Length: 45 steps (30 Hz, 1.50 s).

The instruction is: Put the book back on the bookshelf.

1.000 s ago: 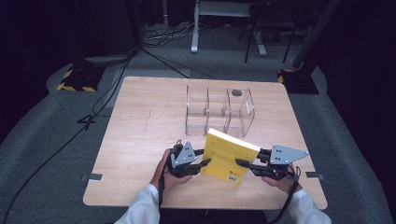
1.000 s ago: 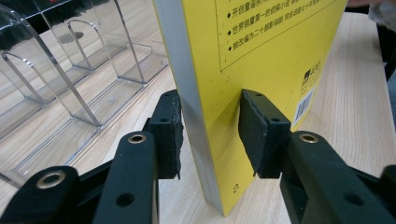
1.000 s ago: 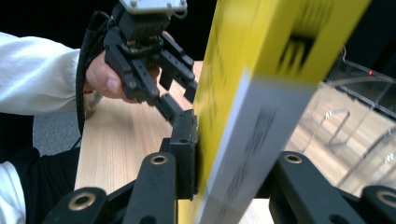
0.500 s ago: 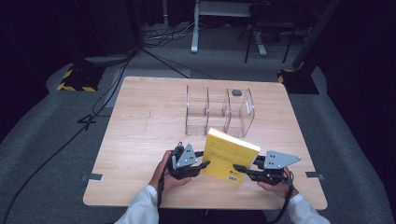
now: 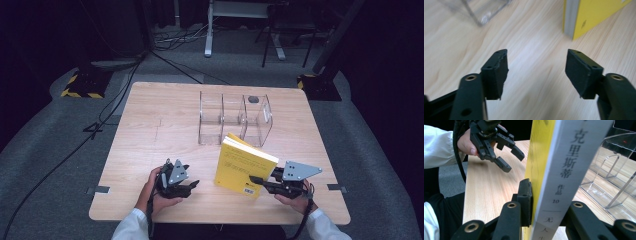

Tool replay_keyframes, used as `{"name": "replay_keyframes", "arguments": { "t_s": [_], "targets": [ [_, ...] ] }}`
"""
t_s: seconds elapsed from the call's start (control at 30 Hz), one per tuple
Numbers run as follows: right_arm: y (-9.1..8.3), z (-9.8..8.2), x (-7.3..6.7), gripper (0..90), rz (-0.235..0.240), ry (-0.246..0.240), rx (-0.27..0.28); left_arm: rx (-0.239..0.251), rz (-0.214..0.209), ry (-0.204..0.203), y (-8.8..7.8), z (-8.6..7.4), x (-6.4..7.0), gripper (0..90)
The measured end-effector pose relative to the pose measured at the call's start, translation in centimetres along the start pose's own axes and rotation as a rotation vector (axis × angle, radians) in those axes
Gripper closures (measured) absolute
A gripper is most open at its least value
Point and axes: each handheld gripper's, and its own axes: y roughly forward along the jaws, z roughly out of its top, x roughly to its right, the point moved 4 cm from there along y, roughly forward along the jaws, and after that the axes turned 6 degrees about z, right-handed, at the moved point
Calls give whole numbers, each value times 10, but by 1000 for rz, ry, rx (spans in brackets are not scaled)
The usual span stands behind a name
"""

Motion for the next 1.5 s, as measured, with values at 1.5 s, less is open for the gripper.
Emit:
{"name": "replay_keyframes", "arguments": {
  "t_s": [1.5],
  "targets": [
    [-58,-15,26,766,-346,-2,-6,-127,114,-257,-20,-59,-35,155]
  ]
}}
